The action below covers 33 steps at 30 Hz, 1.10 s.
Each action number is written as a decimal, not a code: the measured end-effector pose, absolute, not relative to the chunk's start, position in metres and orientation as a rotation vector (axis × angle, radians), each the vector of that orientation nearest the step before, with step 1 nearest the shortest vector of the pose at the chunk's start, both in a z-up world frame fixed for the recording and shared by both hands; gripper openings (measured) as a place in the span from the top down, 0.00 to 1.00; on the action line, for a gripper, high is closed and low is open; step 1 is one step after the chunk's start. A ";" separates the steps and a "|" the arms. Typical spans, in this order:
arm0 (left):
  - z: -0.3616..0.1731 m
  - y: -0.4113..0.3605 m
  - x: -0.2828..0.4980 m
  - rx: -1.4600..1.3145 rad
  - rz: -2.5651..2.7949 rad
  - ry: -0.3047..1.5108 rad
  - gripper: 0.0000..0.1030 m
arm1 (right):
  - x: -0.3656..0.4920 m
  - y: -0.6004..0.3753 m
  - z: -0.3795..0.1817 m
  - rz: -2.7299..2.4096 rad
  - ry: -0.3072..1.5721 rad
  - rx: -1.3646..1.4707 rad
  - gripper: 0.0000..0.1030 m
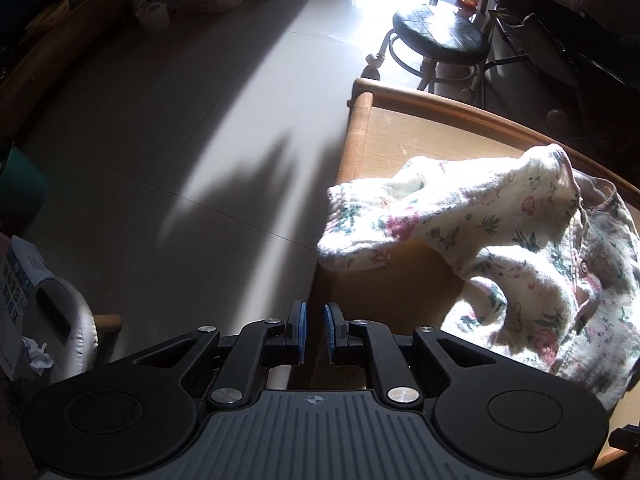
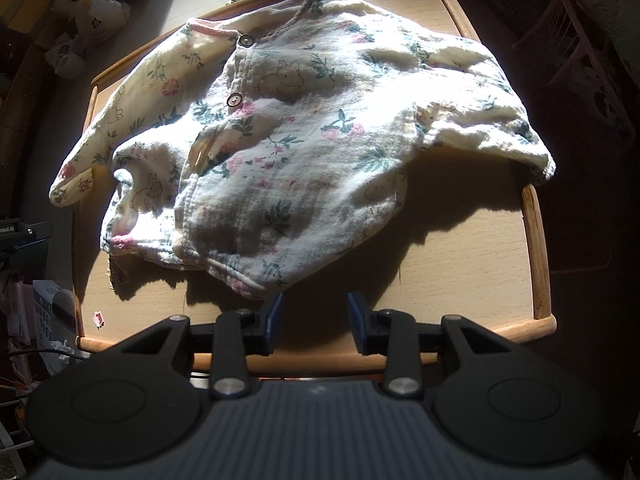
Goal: Fold clothes
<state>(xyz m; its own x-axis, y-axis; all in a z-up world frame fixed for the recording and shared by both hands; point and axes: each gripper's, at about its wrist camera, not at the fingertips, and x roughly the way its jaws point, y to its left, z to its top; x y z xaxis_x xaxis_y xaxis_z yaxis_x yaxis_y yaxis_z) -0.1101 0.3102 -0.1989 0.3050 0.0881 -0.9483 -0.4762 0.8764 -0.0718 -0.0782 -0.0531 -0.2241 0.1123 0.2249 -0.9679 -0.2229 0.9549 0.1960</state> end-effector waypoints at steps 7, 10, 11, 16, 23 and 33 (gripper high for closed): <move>-0.220 0.261 -0.090 -0.410 0.192 1.251 0.85 | -0.080 -0.055 -0.235 0.294 1.403 0.076 0.66; -0.232 0.253 -0.074 -0.399 0.181 1.283 0.85 | -0.079 -0.059 -0.233 0.298 1.393 0.074 0.66; -0.234 0.251 -0.071 -0.389 0.180 1.293 0.85 | -0.079 -0.061 -0.231 0.299 1.390 0.073 0.66; -0.244 0.249 -0.063 -0.397 0.156 1.343 0.84 | -0.075 -0.071 -0.226 0.284 1.377 0.095 0.66; -0.241 0.247 -0.065 -0.392 0.163 1.325 0.84 | -0.071 -0.073 -0.220 0.287 1.364 0.116 0.66; -0.227 0.247 -0.070 -0.297 0.209 1.293 0.44 | -0.065 -0.071 -0.217 0.292 1.361 0.129 0.66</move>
<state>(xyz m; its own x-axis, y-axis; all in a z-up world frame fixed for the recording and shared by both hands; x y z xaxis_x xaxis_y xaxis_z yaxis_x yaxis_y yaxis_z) -0.0695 0.2468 -0.2272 0.2635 -0.0137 -0.9646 -0.3164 0.9434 -0.0998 -0.0653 -0.0711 -0.2165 0.1788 0.2805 -0.9431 -0.1317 0.9567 0.2596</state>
